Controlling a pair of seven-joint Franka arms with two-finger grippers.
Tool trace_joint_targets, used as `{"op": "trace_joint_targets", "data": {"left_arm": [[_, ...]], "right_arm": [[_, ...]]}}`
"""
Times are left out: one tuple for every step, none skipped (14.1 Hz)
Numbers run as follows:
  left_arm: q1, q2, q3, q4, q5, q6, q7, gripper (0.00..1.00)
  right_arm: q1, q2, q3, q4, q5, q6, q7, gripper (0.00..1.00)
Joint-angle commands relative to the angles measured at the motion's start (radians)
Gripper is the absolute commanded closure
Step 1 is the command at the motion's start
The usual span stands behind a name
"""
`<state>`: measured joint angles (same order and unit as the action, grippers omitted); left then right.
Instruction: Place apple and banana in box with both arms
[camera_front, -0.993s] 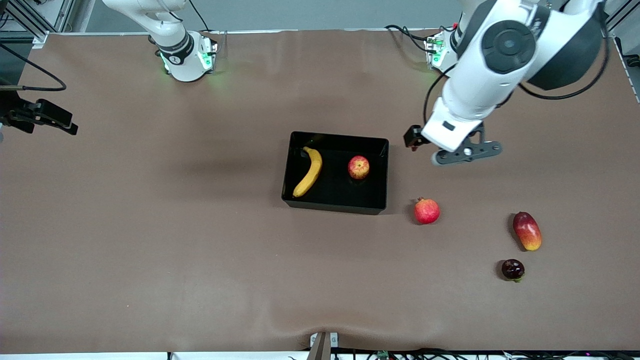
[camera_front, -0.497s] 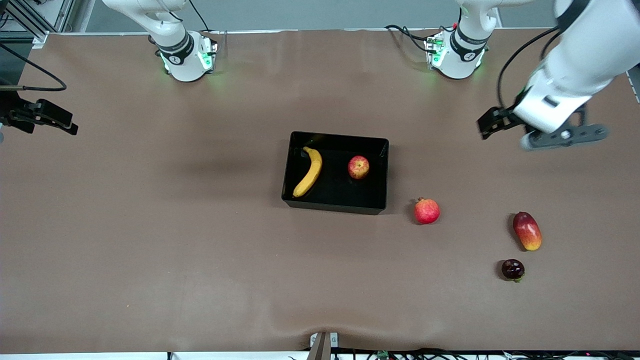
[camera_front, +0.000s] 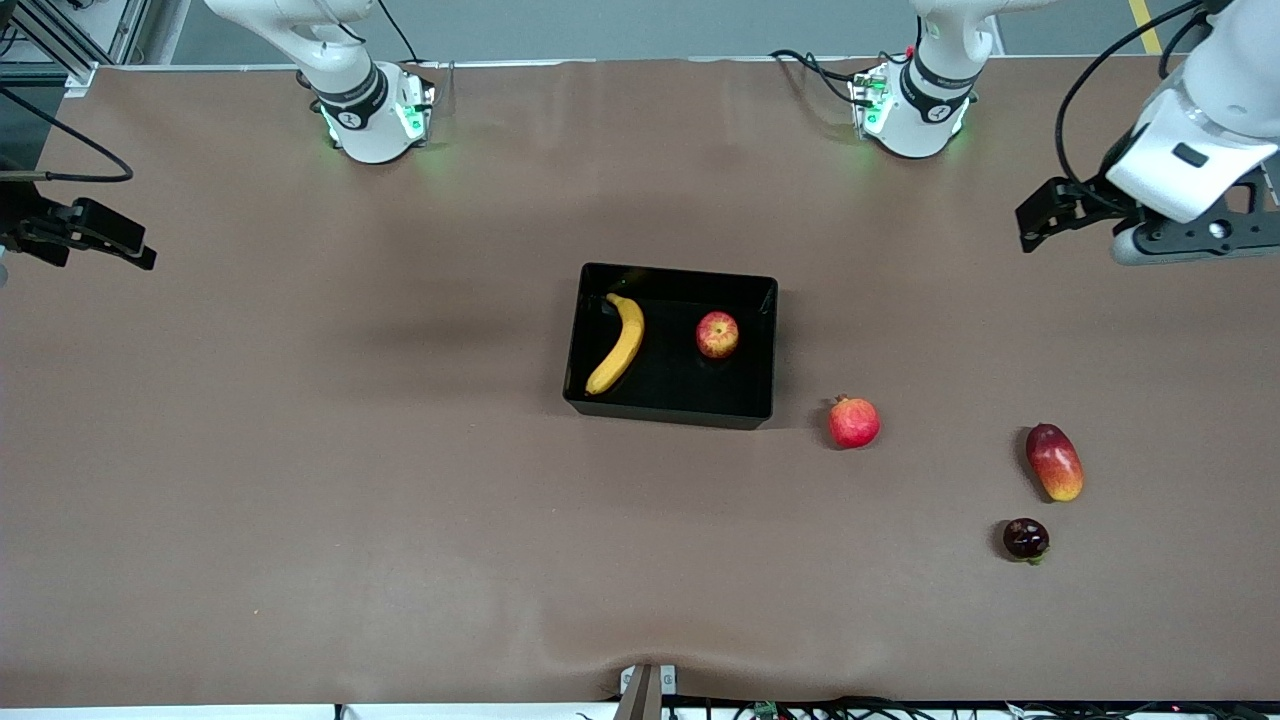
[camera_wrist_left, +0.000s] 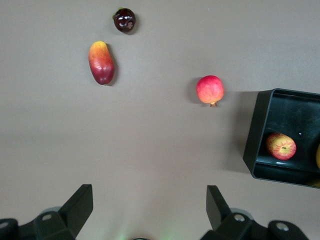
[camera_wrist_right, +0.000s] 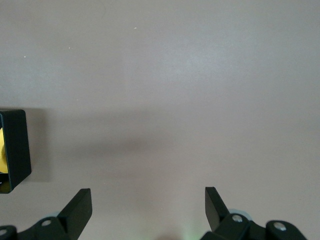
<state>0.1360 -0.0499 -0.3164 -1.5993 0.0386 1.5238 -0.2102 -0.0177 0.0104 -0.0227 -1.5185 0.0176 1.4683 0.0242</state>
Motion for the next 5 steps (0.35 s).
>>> {"op": "trace_joint_targets", "data": {"left_arm": [[0.020, -0.025, -0.004, 0.001, 0.006, -0.010, 0.025, 0.00], [0.030, -0.018, -0.006, 0.027, 0.006, -0.010, 0.022, 0.00], [0.033, -0.013, -0.006, 0.045, 0.006, -0.011, 0.018, 0.00], [0.033, -0.010, -0.006, 0.051, 0.006, -0.016, 0.018, 0.00], [0.033, -0.010, -0.004, 0.052, 0.007, -0.017, 0.018, 0.00]], "right_arm": [[0.001, -0.001, 0.001, 0.004, 0.005, -0.005, 0.010, 0.00], [0.001, -0.001, 0.001, 0.004, 0.004, -0.005, 0.010, 0.00], [-0.001, -0.001, 0.001, 0.004, 0.005, -0.005, 0.010, 0.00], [-0.001, -0.001, 0.001, 0.004, 0.005, -0.005, 0.010, 0.00], [0.001, -0.001, 0.001, 0.004, 0.005, -0.005, 0.010, 0.00]]}}
